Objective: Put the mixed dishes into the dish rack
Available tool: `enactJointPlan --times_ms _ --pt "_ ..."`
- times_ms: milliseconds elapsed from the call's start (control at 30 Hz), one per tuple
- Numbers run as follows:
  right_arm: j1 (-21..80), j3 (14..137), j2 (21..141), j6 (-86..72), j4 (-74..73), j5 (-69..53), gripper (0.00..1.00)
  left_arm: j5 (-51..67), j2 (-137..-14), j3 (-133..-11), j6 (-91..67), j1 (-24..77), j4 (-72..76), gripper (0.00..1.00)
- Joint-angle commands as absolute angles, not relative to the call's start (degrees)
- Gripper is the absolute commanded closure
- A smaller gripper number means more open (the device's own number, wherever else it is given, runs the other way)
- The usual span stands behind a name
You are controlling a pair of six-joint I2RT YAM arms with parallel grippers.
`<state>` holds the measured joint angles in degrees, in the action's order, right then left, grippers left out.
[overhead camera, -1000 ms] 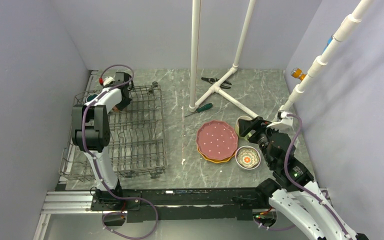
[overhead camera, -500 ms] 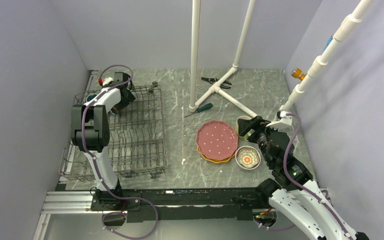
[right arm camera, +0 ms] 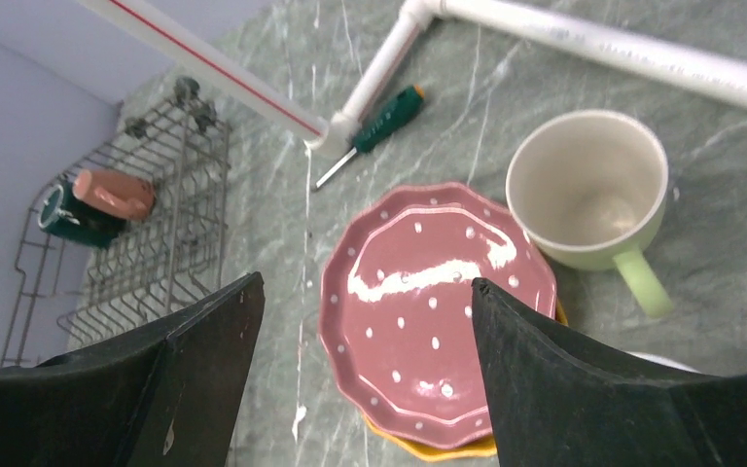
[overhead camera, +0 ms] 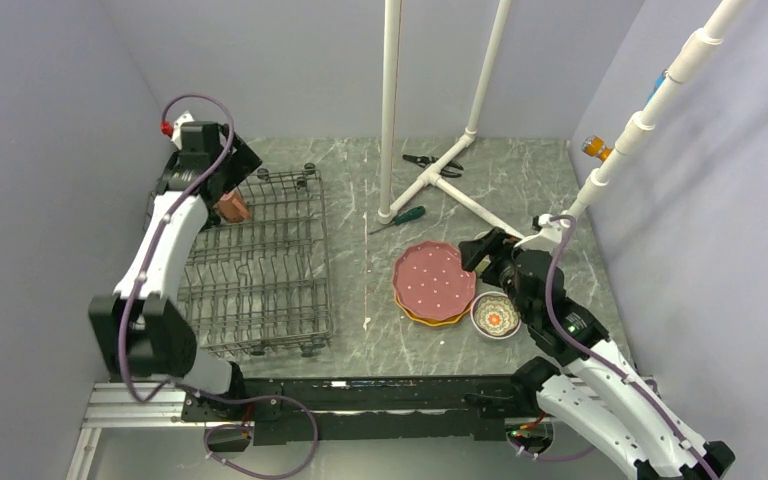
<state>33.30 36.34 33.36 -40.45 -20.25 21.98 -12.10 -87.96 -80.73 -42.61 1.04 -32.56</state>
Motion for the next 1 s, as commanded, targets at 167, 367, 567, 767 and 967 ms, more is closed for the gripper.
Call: enactJointPlan --times_ms 167,367,567,767,967 --pt "33.20 34.85 35.45 -46.60 -27.68 15.62 0.16 16.77 -65.14 -56.69 -25.83 2.68 -2.54 0.01" --pt "33.27 38.67 37.71 -42.58 -30.87 18.80 0.12 26.28 -63.81 -56.72 -21.52 11.23 1.98 0.08" --pt "33.27 49.18 49.42 -32.90 -39.07 29.46 0.11 27.05 -61.19 -54.28 -19.33 16.92 5.80 0.11" --pt "33.19 59.76 66.73 -21.27 -41.92 36.87 0.00 27.49 -60.47 -55.07 -18.45 17.31 5.15 0.12" --pt "32.52 64.64 78.84 -20.14 -41.49 37.46 0.01 27.84 -59.87 -54.73 -18.83 17.31 5.57 0.12"
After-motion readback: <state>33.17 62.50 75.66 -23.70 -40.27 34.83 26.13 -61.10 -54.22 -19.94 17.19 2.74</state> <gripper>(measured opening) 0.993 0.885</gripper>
